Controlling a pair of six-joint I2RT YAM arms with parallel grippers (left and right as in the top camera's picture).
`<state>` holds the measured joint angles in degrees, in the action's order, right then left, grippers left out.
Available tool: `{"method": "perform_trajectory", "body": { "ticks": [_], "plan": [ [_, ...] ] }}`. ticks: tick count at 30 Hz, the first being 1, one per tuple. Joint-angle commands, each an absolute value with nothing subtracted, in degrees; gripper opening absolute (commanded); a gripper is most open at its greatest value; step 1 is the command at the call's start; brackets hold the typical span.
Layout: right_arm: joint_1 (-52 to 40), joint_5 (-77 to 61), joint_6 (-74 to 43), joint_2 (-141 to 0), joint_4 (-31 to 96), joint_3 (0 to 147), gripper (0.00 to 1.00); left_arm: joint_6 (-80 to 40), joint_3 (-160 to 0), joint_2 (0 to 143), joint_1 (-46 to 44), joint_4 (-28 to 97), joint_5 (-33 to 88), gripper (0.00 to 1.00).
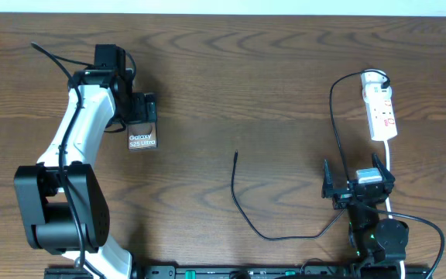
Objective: Plug charger to phone and switch on socket
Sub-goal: 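Move the left gripper forward over the Galaxy phone, then lower the left gripper and close it on the phone's sides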
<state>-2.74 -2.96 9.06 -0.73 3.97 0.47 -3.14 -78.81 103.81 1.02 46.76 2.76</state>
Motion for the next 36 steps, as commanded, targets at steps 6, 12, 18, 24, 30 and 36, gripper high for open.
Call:
{"method": "perform_trajectory", "body": {
  "ticks": [6,12,18,24,30,36],
  "plan": [
    [-2.4,-2.7,8.4,-0.5,4.1,0.3,0.99,-3.5,-80.5,104.3,0.9,45.7,2.3,0.99],
    [-2.4,-2.7,8.4,-0.5,4.1,0.3,0.99,-3.9,-80.5,107.3,0.9,45.1,2.8,0.99],
    [-2.4,-2.7,8.4,-0.5,4.1,0.3,0.99,-3.9,-80.5,109.7,0.9,43.5,5.1,0.99],
    [-2.4,-2.7,8.4,-0.5,4.1,0.3,0.99,-3.7,-80.5,111.7,0.9,42.2,5.1,0.99],
    [-2.4,-2.7,8.4,-0.5,4.1,0.3,0.99,-3.7,-80.5,112.1,0.9,41.2,5.4,0.99],
    [-2.4,-2.7,8.4,-0.5,4.1,0.3,0.99,-3.7,-80.5,112.1,0.9,40.8,6.7,0.99]
  ]
}}
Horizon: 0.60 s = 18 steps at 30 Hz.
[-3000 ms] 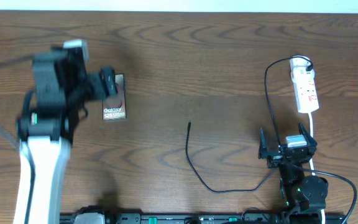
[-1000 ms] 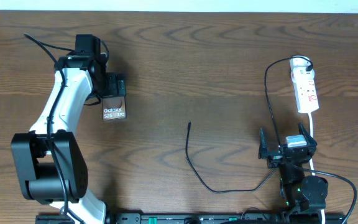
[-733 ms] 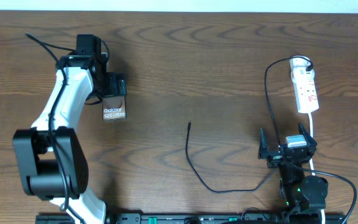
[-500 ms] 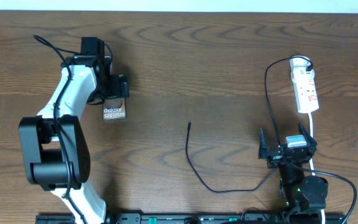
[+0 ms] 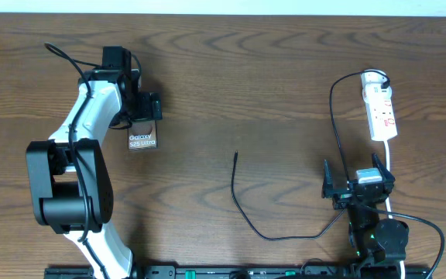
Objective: Plug charger to phone and switch on socket
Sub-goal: 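Lower the left gripper and close it on the phone's sides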
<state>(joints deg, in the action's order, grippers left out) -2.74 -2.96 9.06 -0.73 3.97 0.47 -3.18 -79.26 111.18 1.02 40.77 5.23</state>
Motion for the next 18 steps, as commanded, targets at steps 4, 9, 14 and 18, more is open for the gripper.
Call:
{"method": "perform_trajectory", "body": {
  "ticks": [4,9,14,18],
  "plan": [
    [-2.4,-2.7,8.4,-0.5,4.1,0.3,0.99,-3.7,-80.5,112.1,0.9,40.6,6.6,0.99],
    [-2.4,-2.7,8.4,-0.5,4.1,0.3,0.99,-3.7,-80.5,112.1,0.9,39.9,6.6,0.99],
    [-2.4,-2.7,8.4,-0.5,4.1,0.3,0.99,-3.7,-80.5,112.5,0.9,39.9,6.5,0.99],
    [-2.4,-2.7,8.4,-0.5,4.1,0.3,0.99,-3.7,-80.5,114.6,0.9,39.5,6.4,0.99]
  ]
}}
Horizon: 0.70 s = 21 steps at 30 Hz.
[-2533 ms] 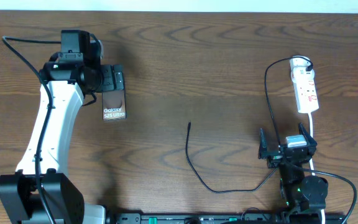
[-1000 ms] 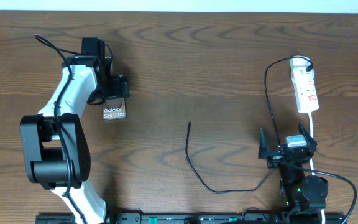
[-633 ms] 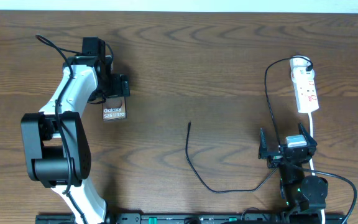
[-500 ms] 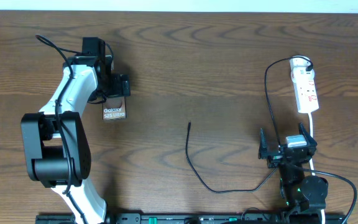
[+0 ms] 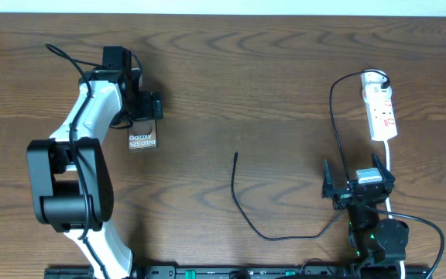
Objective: Plug charger to phone and switch on socket
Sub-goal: 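Lower the left gripper and close it on the phone's sides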
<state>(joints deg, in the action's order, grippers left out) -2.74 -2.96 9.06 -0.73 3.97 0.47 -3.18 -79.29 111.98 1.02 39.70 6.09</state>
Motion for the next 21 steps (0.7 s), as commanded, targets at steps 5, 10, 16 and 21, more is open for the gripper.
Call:
{"method": "perform_trajectory", "body": {
  "ticks": [5,10,16,21],
  "plan": [
    [-2.4,-2.7,8.4,-0.5,4.1,0.3,0.99,-3.7,-80.5,116.0,0.9,39.0,6.4,0.99],
    [-2.4,-2.7,8.4,-0.5,4.1,0.3,0.99,-3.7,-80.5,116.0,0.9,38.4,6.3,0.99],
    [-2.4,-2.7,8.4,-0.5,4.1,0.3,0.99,-3.7,-80.5,116.6,0.9,38.3,3.5,0.99],
    [-2.4,-2.7,8.4,-0.5,4.1,0.3,0.99,-3.7,-80.5,117.1,0.9,38.3,3.6,0.99]
  ]
}}
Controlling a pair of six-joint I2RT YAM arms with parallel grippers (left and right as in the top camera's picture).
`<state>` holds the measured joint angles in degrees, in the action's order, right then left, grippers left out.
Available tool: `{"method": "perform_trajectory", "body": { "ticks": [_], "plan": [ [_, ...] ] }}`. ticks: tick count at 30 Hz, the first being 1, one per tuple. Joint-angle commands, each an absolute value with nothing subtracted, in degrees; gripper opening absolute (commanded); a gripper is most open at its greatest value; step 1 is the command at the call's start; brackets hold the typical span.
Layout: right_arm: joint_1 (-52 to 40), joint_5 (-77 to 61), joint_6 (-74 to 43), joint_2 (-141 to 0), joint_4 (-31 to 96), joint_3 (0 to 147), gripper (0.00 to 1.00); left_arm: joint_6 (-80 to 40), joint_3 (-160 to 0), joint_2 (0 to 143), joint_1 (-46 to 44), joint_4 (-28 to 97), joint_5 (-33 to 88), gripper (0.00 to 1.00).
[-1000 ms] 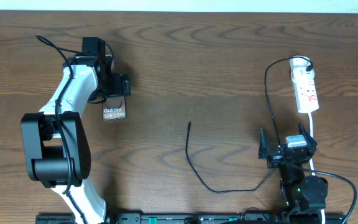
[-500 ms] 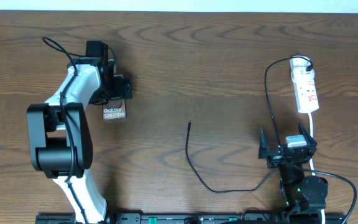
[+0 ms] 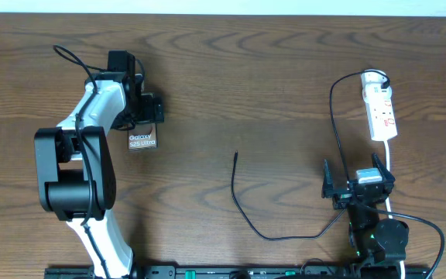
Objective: Plug charger to phone and switch on socket
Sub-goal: 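Lower the left gripper and close it on the phone's sides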
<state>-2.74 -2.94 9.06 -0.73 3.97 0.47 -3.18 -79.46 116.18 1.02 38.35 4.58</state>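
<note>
The dark phone (image 3: 142,141), labelled Galaxy S25 Ultra, lies at the left of the table. My left gripper (image 3: 147,113) sits over its far end and hides that end. From above its jaws cannot be made out as open or shut. The black charger cable (image 3: 245,211) lies loose, its free plug tip (image 3: 236,154) pointing away in mid table. It loops right and up to the white power strip (image 3: 380,113) at the far right. My right gripper (image 3: 357,180) stands open and empty near the front right, beside the cable.
The strip's white cord (image 3: 390,164) runs down past the right gripper toward the front edge. The left arm's white link (image 3: 91,116) and black base (image 3: 72,174) occupy the left side. Brown wood table throughout.
The left arm has swung a little to the right, its gripper slightly further right over the phone's far end. Phone, cable and right arm have not moved.
The left gripper was over the phone's far end at the oldest moment, and the arm's elbow stood further left. At each later moment the arm stood further right, with the gripper still on that spot. The phone and cable lie where they were.
</note>
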Motion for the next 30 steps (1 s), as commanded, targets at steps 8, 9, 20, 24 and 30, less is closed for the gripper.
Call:
{"method": "perform_trajectory", "body": {
  "ticks": [8,9,20,24,30],
  "plan": [
    [-2.4,-2.7,8.4,-0.5,4.1,0.3,0.99,-3.7,-80.5,117.8,0.9,38.3,3.6,0.99],
    [-2.4,-2.7,8.4,-0.5,4.1,0.3,0.99,-3.7,-80.5,118.0,0.9,38.3,3.6,0.99],
    [-2.4,-2.7,8.4,-0.5,4.1,0.3,0.99,-3.7,-80.5,118.4,0.9,38.2,4.0,0.99],
    [-2.4,-2.7,8.4,-0.5,4.1,0.3,0.99,-3.7,-80.5,118.4,0.9,38.1,4.1,0.99],
    [-2.4,-2.7,8.4,-0.5,4.1,0.3,0.99,-3.7,-80.5,118.4,0.9,37.5,6.3,0.99]
  ]
}}
